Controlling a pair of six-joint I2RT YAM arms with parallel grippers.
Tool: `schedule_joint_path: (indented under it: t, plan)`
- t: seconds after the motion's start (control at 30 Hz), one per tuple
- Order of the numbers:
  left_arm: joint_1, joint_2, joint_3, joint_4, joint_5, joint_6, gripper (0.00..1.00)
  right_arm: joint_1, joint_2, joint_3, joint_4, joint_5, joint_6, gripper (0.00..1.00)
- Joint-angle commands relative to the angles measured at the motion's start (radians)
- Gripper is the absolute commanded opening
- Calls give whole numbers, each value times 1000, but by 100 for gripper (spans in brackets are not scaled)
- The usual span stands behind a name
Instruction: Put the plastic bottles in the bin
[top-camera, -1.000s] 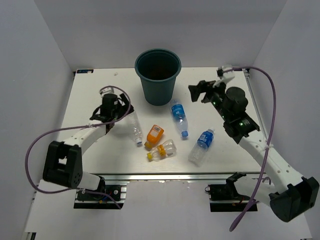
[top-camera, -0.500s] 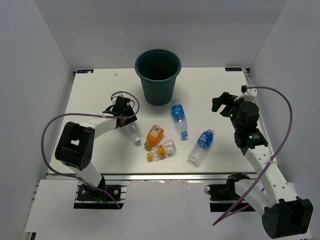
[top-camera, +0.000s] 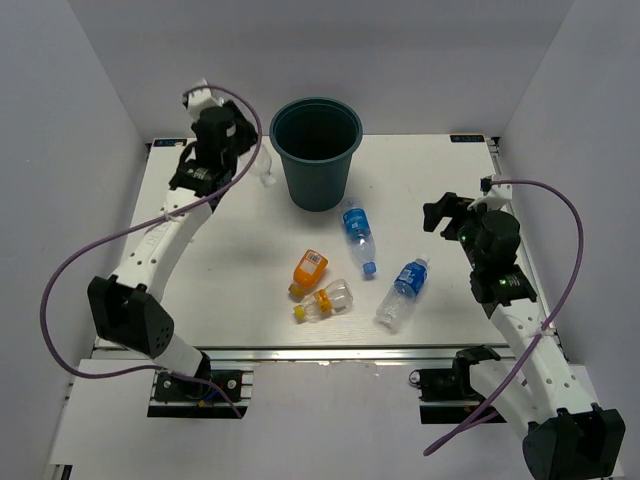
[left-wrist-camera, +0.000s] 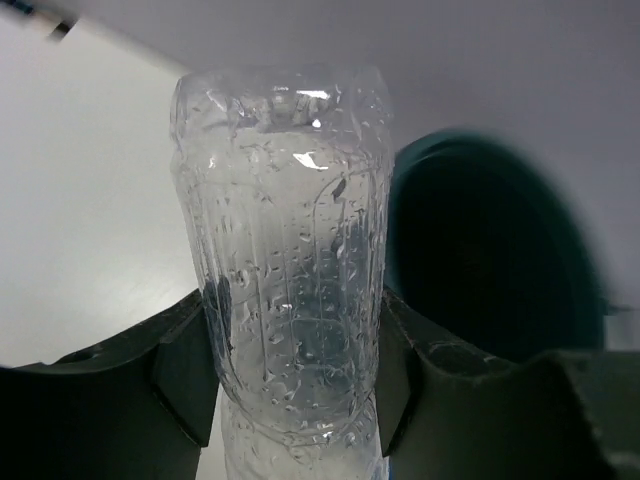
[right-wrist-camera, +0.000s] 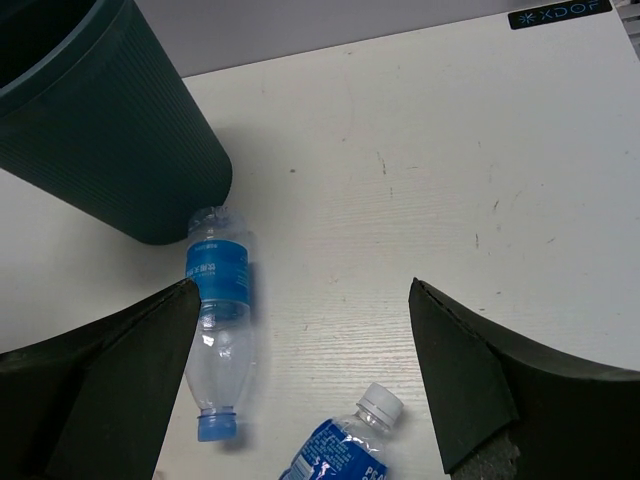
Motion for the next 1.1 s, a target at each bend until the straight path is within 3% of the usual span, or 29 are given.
schedule_joint_path:
  t: [0.0,0.13,0.27,0.33,0.5,0.57,0.63,0.73,0.93,1.03,1.07]
  plan:
    - [-2,-51,114,166,165,76,39,-7,-19,-11,43,-36,-20,89]
    - [-3,21,201,406,294,96,47,-6,-7,-4,40,-46,-43,89]
    - [-19,208,367,474,349,103,49,-6,-8,-17,57,-39,-44,89]
    - [-34,279,437,477,337,123,50,-6,-8,-25,74,-74,-38,89]
    - [-65,538,846,305,291,131,54,-7,7,-13,60,-151,-11,89]
    - [-65,591,896,263,294,125,75,-7,9,-10,39,-158,2,89]
    - [-66,566,838,302,301,128,98,-9,7,-16,29,-151,12,89]
    - [-71,491,740,336,295,155,98,-9,7,-20,9,-145,28,89]
    - [-71,399,709,257,291,209,98,-9,33,-16,-37,-148,87,89]
    - [-71,283,593,217,257,254,98,-9,62,-10,-111,-125,149,89]
    - [-71,238,454,218,239,257,98,-9,73,-7,-138,-120,160,89]
